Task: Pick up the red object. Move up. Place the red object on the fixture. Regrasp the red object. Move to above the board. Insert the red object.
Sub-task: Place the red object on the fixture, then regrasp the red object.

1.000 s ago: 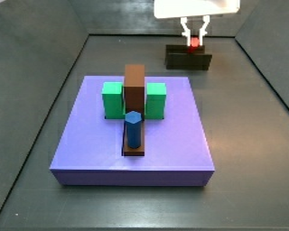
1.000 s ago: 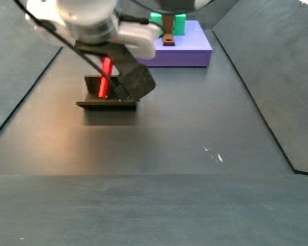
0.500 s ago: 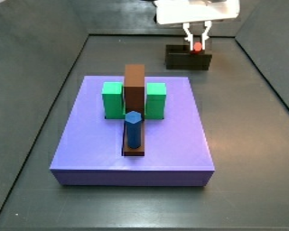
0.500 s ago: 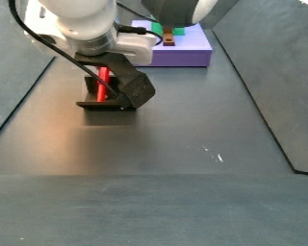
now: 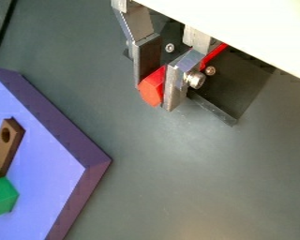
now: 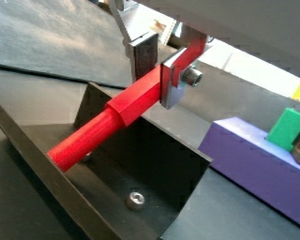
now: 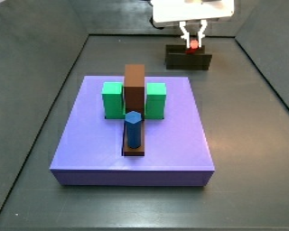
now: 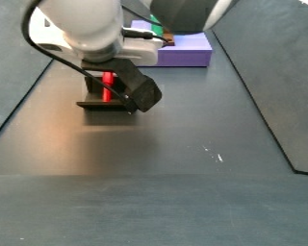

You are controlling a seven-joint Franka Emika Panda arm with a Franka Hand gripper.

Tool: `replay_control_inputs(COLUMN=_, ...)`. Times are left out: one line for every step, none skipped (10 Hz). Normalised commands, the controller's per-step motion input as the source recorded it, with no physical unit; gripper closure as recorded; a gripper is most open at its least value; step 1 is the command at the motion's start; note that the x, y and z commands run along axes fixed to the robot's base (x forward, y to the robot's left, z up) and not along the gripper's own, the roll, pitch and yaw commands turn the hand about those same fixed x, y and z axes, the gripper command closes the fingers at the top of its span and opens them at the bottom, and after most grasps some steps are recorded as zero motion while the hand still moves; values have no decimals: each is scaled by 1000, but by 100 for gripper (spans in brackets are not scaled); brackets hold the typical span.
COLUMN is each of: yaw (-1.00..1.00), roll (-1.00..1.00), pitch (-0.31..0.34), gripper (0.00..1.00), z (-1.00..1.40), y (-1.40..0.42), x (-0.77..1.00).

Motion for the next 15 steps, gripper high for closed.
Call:
replay_control_inputs(yaw=71, roll=0, pitch=0, gripper=100, z=0, y=0, x=0)
replay_control_inputs(yaw=43, roll=66, pitch=0, gripper=100, z=0, y=-23, x=0)
replay_control_inputs(yaw=0, roll=0, pitch=0, gripper=100, z=0, y=0, x=0)
replay_control_inputs(yaw=0, roll=0, pitch=0, gripper=0, z=0, y=0, x=0)
replay_control_inputs(yaw=0, roll=-6, pitch=0, gripper=0, z=0, y=0, x=0)
replay_control_inputs(yaw=-51, roll=-143, pitch=0, gripper=0, z=0, y=311, x=-97)
replay_control_inputs(yaw=391, roll=-114, pitch=-63, gripper=0, z=0, y=357, x=11)
replay_control_inputs(yaw=66, roll=0, pitch=-709, gripper=0, z=-400, y=111, x=-606)
replay_control_inputs(yaw=117, roll=0, pitch=-1000, gripper=0, z=166, y=103, x=-323)
replay_control_inputs(yaw=166, roll=431, pitch=-1000, gripper=0, z=389, y=146, x=-260)
replay_control_inputs(yaw=254, roll=711, pitch=-154, gripper=0, z=466, y=143, x=-106)
replay_control_inputs(yaw=297, roll=766, pitch=69, gripper=0, z=420, y=166, x=0)
replay_control_inputs(yaw=389, roll=843, pitch=211, gripper=0, z=457, y=80, x=0)
replay_control_inputs(yaw=511, roll=866, pitch=514, gripper=0, z=389, y=46, x=83)
replay_control_inputs(yaw=531, roll=986, pitch=614, gripper=0, z=237, y=37, x=109)
